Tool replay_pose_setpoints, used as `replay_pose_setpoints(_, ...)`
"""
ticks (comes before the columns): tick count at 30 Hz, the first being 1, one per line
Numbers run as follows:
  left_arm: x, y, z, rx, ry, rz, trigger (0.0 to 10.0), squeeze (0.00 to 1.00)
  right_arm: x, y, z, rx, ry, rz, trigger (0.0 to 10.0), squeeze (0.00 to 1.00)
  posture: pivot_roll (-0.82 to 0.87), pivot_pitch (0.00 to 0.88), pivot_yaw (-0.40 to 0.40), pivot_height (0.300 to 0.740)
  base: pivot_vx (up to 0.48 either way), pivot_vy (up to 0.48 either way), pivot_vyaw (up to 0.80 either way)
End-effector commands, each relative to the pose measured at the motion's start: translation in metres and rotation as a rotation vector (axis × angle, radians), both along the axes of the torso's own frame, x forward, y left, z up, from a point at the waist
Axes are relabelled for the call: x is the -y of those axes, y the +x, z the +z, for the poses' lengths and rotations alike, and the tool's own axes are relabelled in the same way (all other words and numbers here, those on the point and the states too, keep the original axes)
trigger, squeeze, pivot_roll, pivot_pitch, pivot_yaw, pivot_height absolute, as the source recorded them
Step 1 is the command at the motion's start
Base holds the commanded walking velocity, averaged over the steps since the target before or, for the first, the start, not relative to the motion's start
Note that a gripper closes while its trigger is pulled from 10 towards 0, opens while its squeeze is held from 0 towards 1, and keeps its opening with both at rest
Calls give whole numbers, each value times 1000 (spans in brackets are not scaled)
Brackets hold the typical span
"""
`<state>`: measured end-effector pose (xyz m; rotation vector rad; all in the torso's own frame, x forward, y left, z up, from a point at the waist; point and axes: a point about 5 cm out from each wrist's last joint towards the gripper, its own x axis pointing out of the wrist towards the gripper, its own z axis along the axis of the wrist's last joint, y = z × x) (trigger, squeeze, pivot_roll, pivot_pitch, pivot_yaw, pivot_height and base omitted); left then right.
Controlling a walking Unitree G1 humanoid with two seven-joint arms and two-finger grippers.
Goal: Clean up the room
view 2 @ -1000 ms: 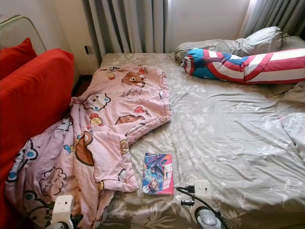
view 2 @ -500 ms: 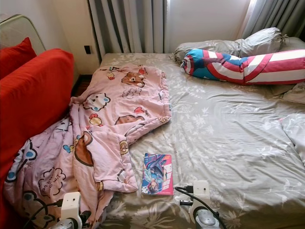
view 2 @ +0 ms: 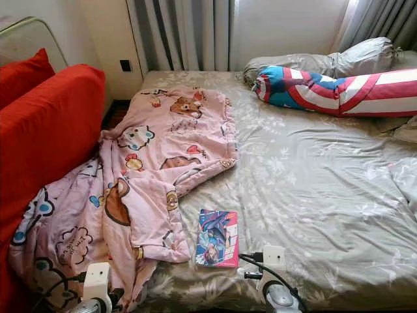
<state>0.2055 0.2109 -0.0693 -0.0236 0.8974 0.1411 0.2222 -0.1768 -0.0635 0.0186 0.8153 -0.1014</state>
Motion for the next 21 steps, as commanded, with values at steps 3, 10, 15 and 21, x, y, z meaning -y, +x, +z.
replay_pose_setpoints(3,-1,-2,-1,-20,-3,13,10000,0,-1,0,0,-6,5,-2,10000,0,-50,0,-12,740,0,0,0)
replay_pose_setpoints(10,-1,-1,-1,-19,-4,12,10000,0,-1,0,0,-9,5,1,10000,0,-51,0,-9,740,0,0,0)
replay_pose_setpoints(15,-1,-1,-1,-17,-4,11,10000,0,-1,0,0,-12,8,-1,10000,0,-52,0,-9,740,0,0,0)
replay_pose_setpoints(21,-1,0,0,-17,-2,7,10000,0,-1,1,0,-10,11,0,10000,0,-53,0,-9,740,-42,0,0)
